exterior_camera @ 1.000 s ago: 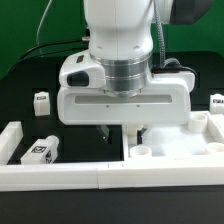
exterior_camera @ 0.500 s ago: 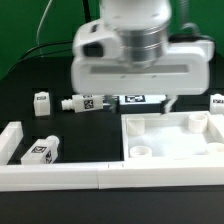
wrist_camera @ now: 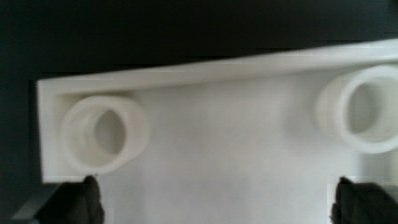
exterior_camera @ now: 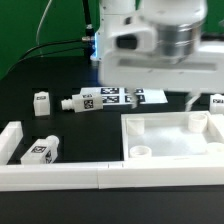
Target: Assemble square table
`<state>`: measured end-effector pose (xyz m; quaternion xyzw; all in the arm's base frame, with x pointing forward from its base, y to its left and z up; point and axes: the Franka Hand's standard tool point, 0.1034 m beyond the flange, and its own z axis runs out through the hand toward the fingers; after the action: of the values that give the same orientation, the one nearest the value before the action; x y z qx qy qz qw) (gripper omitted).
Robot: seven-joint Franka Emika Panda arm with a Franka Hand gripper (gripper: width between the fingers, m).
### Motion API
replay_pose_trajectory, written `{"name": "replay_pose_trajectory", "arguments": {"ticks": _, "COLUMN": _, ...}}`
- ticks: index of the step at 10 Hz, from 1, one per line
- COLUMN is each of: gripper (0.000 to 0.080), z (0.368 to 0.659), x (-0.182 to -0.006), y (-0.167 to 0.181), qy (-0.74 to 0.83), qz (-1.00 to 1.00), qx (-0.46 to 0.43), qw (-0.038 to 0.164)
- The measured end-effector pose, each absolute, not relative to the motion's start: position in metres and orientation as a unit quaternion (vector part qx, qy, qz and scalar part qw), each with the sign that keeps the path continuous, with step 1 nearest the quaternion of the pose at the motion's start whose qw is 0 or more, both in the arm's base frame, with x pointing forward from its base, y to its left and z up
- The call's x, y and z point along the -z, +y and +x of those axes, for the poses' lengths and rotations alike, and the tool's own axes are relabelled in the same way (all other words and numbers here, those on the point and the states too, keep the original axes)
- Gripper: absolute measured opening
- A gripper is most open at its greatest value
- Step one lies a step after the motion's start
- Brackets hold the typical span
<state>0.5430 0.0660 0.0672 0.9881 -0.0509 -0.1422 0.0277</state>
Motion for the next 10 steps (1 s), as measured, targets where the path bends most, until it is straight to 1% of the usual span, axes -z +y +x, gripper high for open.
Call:
{"name": "replay_pose_trajectory", "arguments": {"ticks": 1, "gripper": 0.0649, "z": 0.531, "x": -0.073, "y": 0.089, "qy": -0.042, "qz": 0.985, "qx": 0.167, "qw": 0.027}}
{"name": "replay_pose_trajectory", "arguments": {"ticks": 2, "gripper": 0.0649, "z": 0.522, "x": -0.074, "y": 0.102, "qy": -0.042, "qz": 0.981, "qx": 0.188, "qw": 0.028}}
{"name": "replay_pose_trajectory", "arguments": {"ticks": 3, "gripper": 0.0649, "z": 0.519, "x": -0.075, "y": 0.104, "qy": -0.040, "qz": 0.978, "qx": 0.204, "qw": 0.031}}
{"name": "replay_pose_trajectory", "arguments": {"ticks": 4, "gripper": 0.0649, "z": 0.512, "x": -0.076, "y": 0.099, "qy": -0.040, "qz": 0.967, "qx": 0.248, "qw": 0.037}}
{"name": "replay_pose_trajectory", "arguments": {"ticks": 5, "gripper": 0.0649, "z": 0.514, "x": -0.074, "y": 0.097, "qy": -0.042, "qz": 0.958, "qx": 0.279, "qw": 0.043}}
{"name": "replay_pose_trajectory", "arguments": {"ticks": 6, "gripper": 0.0649, "z": 0.518, "x": -0.070, "y": 0.098, "qy": -0.050, "qz": 0.958, "qx": 0.280, "qw": 0.038}}
{"name": "replay_pose_trajectory", "arguments": {"ticks": 7, "gripper": 0.0649, "z": 0.508, "x": -0.064, "y": 0.106, "qy": -0.093, "qz": 0.951, "qx": 0.295, "qw": 0.005}}
{"name": "replay_pose_trajectory", "arguments": {"ticks": 8, "gripper": 0.0649, "z": 0.501, "x": -0.060, "y": 0.113, "qy": -0.128, "qz": 0.944, "qx": 0.304, "qw": -0.006}}
{"name": "replay_pose_trajectory", "arguments": {"ticks": 10, "gripper": 0.0649, "z": 0.500, "x": -0.059, "y": 0.117, "qy": -0.131, "qz": 0.943, "qx": 0.305, "qw": -0.005}}
